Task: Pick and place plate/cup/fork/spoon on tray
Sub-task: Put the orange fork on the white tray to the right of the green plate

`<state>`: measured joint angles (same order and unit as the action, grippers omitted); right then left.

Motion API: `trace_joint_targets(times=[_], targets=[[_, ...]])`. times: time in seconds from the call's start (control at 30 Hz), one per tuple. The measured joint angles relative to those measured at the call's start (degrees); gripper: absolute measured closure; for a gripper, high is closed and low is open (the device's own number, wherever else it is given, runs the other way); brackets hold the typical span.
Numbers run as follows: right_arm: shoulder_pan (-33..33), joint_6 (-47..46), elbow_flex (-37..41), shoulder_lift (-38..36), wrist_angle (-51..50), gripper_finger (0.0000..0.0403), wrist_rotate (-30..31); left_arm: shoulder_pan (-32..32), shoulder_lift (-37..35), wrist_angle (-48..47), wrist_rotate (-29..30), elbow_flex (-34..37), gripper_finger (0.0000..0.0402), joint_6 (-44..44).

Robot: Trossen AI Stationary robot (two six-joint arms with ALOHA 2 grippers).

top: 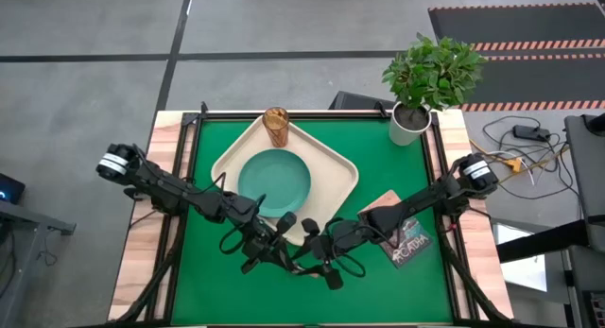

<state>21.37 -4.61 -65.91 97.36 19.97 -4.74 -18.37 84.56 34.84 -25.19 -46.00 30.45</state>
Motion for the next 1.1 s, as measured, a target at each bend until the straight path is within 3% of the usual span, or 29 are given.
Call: trace_joint_targets(times=[0.3,0.77,0.93,1.1], targets=[[0.0,0.9,-2.1,0.0,-1.7,0.0380,0.5,0.0,-2.0,-3.2,2.1,0.6,0.0401,-0.1],[-0.3,3.8,-1.0,-2.4,-2.6,0.0393,4.8,0.3,-3.8,-4.4,9.3,0.6,0.0398,-7.6],[-0.7,3.7,-0.8,-2.7,-3.4,0.0394,4.5,0.4,-4.0,-5.4,11.2,0.6,0.0353,-7.7],[-1.0,3.3,-0.3,-3.2,-4.0,0.0394,5.3,0.4,-5.1,-7.2,17.7,0.6,0.0291,-7.6]])
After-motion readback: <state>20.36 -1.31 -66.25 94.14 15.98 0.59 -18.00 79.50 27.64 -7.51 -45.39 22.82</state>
